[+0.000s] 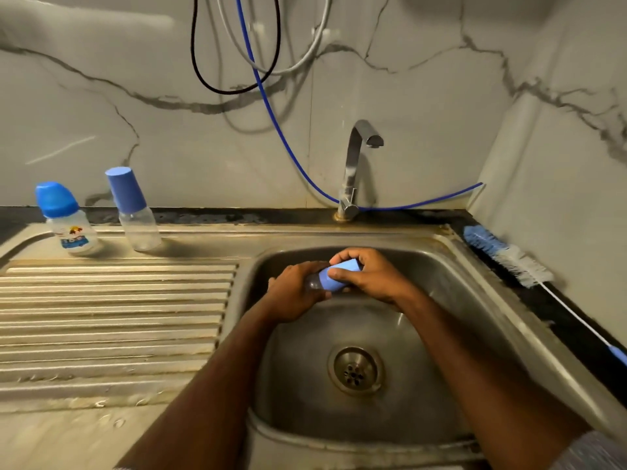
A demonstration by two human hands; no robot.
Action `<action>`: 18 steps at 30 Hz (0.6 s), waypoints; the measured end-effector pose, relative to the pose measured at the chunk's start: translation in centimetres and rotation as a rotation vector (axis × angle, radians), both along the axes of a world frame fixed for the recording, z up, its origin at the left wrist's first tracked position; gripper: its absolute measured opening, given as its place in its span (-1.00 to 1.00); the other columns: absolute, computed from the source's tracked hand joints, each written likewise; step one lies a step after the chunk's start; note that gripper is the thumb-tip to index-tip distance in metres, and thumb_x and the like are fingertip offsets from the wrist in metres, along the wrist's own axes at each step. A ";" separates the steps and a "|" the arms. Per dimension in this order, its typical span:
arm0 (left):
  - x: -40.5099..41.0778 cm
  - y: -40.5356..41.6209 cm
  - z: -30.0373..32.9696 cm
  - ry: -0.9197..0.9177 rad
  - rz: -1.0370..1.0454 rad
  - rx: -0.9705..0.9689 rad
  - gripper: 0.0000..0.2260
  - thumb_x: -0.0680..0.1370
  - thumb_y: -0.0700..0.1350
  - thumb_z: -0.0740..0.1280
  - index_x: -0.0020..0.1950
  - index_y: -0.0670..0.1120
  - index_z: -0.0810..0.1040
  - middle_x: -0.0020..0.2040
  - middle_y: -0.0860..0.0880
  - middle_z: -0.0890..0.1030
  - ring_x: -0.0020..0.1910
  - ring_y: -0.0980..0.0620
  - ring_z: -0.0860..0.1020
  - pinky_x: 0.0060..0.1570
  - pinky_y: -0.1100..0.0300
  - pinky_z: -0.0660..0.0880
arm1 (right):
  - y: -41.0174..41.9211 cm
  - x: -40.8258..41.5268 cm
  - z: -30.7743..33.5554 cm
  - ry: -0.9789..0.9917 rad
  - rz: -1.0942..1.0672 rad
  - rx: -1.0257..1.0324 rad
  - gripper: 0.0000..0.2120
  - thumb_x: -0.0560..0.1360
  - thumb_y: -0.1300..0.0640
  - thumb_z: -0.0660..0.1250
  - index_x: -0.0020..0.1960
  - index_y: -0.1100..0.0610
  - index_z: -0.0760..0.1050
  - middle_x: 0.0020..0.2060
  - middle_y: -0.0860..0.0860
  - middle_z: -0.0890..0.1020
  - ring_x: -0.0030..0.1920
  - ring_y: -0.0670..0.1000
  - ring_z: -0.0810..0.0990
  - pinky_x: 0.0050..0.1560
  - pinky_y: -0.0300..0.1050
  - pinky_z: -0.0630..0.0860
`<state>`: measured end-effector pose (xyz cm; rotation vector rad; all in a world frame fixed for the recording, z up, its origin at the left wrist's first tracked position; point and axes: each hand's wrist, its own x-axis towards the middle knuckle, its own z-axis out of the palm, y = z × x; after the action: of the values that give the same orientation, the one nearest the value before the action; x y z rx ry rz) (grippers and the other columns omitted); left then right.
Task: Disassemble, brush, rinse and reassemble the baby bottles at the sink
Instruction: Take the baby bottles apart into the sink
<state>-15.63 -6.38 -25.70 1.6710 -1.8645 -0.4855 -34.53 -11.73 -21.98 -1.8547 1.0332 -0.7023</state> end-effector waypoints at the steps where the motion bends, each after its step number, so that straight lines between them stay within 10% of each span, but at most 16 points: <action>1: 0.0 -0.1 0.0 -0.027 0.024 -0.009 -0.46 0.50 0.14 0.44 0.46 0.13 0.42 0.34 0.06 0.55 0.32 0.00 0.48 0.37 -0.25 0.34 | -0.2 -0.1 0.0 0.009 0.001 -0.010 -0.80 0.48 0.15 0.49 0.11 0.10 0.64 0.01 0.00 0.67 -0.01 -0.05 0.65 -0.19 -0.32 0.59; 12: -0.9 -1.2 0.8 0.002 -0.034 0.019 -0.47 0.54 0.00 0.45 0.49 0.06 0.40 0.30 -0.02 0.56 0.26 0.00 0.52 0.35 -0.14 0.44 | -2.2 -2.6 -0.2 0.006 0.027 -0.012 -0.62 0.38 0.25 0.57 0.15 0.02 0.61 0.07 -0.02 0.68 0.09 0.00 0.66 0.12 -0.08 0.64; 18: -1.3 -1.4 -0.3 -0.019 0.085 0.024 -0.48 0.52 -0.04 0.49 0.45 -0.02 0.44 0.30 -0.02 0.55 0.27 -0.01 0.51 0.31 0.00 0.43 | -3.9 -5.2 -2.1 0.114 -0.250 -0.104 -0.59 0.27 0.19 0.66 0.04 0.15 0.58 -0.15 0.01 0.63 -0.24 -0.10 0.57 -0.27 -0.28 0.49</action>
<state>-16.96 -7.77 -25.99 1.7677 -1.7993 -0.4606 -39.74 -15.61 -24.06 -1.8909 1.3412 -0.8163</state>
